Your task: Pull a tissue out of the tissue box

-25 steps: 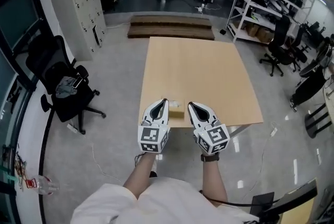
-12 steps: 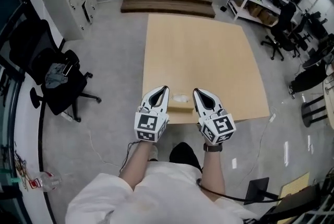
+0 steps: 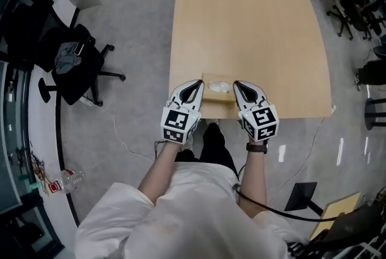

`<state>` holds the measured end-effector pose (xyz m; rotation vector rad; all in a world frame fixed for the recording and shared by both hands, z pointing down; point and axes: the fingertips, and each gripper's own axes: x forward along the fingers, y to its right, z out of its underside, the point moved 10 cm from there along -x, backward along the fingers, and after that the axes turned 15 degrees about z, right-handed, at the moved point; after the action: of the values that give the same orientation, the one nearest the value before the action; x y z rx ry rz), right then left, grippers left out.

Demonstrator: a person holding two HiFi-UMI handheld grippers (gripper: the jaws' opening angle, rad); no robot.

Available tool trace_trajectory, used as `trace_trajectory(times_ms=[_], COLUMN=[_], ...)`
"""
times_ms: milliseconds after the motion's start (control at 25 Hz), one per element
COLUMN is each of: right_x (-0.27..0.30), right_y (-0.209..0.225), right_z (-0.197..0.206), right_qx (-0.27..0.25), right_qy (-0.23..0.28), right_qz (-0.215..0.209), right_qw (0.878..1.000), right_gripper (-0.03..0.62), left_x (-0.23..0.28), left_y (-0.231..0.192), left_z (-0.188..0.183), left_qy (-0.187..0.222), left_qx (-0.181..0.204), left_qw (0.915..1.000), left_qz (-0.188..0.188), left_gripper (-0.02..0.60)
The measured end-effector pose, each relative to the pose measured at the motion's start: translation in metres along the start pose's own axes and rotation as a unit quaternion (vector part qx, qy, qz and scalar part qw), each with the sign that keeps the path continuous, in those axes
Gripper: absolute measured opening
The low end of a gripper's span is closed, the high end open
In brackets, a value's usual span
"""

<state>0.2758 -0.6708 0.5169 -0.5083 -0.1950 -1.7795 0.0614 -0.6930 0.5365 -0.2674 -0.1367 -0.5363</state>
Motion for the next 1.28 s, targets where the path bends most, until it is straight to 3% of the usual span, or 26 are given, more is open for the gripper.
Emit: trace_trajectory(times_ms=[160,360,560,840,1280], right_x=[0.021,0.048,0.074,0.101,0.117], right_y=[-0.009,-0.021,-0.031,-0.041,-0.039], right_z=[0.025,0.048,0.064,0.082,0.094], right_qx=[-0.036,-0.050,-0.074,-0.109,-0.146], right_qy=[-0.041,-0.099,-0.121,-0.162,-0.214], right_qz=[-0.009,-0.038,-0.048,-0.054,-0.024], right_qw=[0.998,0.993,0.989,0.979,0.966], right_gripper=[0.003,0.061,0.097,0.097,0.095], left_x=[0.015,0.029,0.036,0.045,0.039], left_y=[-0.001,-0.007,-0.017,-0.029,-0.044], left_z=[0.013,0.027,0.039,0.039,0.043], left_qy=[-0.013,-0.032,-0.040,-0.045,-0.051], left_qx=[-0.011,-0.027,-0.051,-0.059,-0.063], left_qw=[0.9998,0.9991,0.9979,0.9972,0.9963], left_qz=[0.003,0.002,-0.001,-0.007,-0.027], left_gripper=[0.000,0.000,0.000,0.000,0.000])
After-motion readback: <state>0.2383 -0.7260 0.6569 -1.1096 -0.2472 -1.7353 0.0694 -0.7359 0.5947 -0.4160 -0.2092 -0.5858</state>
